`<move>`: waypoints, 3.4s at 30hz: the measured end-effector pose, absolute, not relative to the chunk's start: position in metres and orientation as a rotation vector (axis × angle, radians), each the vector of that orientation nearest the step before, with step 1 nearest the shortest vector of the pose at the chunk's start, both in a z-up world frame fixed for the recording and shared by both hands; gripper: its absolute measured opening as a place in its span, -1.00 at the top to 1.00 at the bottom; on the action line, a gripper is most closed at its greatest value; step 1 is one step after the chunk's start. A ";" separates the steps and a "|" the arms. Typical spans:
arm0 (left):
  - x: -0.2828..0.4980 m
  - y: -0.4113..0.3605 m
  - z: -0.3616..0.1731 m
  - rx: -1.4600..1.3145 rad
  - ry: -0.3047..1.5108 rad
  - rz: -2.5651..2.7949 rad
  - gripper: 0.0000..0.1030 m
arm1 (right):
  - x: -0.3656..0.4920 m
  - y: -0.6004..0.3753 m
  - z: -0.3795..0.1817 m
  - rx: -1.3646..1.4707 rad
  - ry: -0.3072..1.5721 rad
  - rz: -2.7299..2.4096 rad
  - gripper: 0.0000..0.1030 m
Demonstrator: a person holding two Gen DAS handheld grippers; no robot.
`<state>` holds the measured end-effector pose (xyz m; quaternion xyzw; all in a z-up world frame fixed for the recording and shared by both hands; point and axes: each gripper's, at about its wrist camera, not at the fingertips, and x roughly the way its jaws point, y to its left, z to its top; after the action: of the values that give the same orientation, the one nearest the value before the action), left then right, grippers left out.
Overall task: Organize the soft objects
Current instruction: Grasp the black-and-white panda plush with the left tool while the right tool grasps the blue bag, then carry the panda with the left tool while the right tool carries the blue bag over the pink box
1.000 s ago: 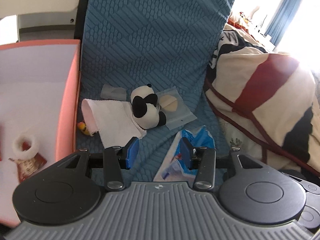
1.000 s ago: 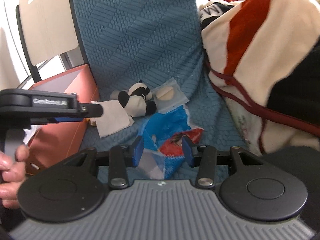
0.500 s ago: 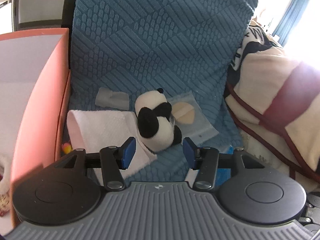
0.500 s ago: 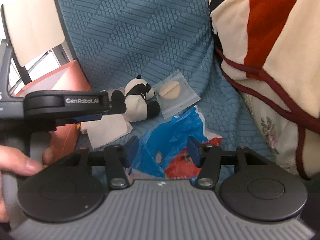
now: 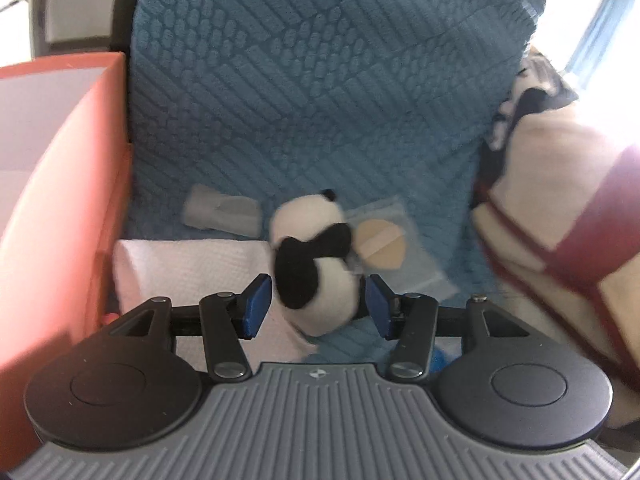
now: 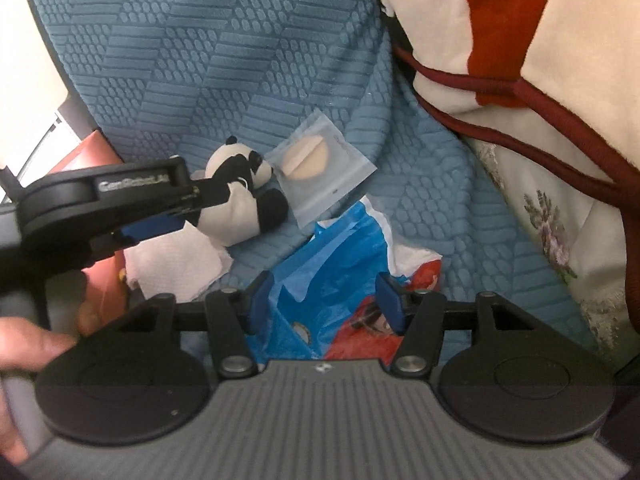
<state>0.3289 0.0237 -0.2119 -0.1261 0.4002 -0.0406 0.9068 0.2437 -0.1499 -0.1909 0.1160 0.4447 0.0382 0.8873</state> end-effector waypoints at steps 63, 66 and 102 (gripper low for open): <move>0.316 0.048 -0.202 -0.390 0.801 -0.160 0.25 | 0.225 -0.114 -0.202 0.086 0.943 0.252 0.54; 0.308 0.048 -0.198 -0.391 0.792 -0.158 0.25 | 0.223 -0.114 -0.198 0.068 0.935 0.247 0.62; 0.176 0.053 -0.165 -0.397 0.751 -0.083 0.26 | 0.165 -0.148 -0.137 0.061 0.835 0.258 0.69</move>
<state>0.1756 0.0533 -0.1647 -0.1924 0.3641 -0.0404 0.9104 0.1648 -0.1484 -0.1374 0.0295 0.4043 0.1249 0.9056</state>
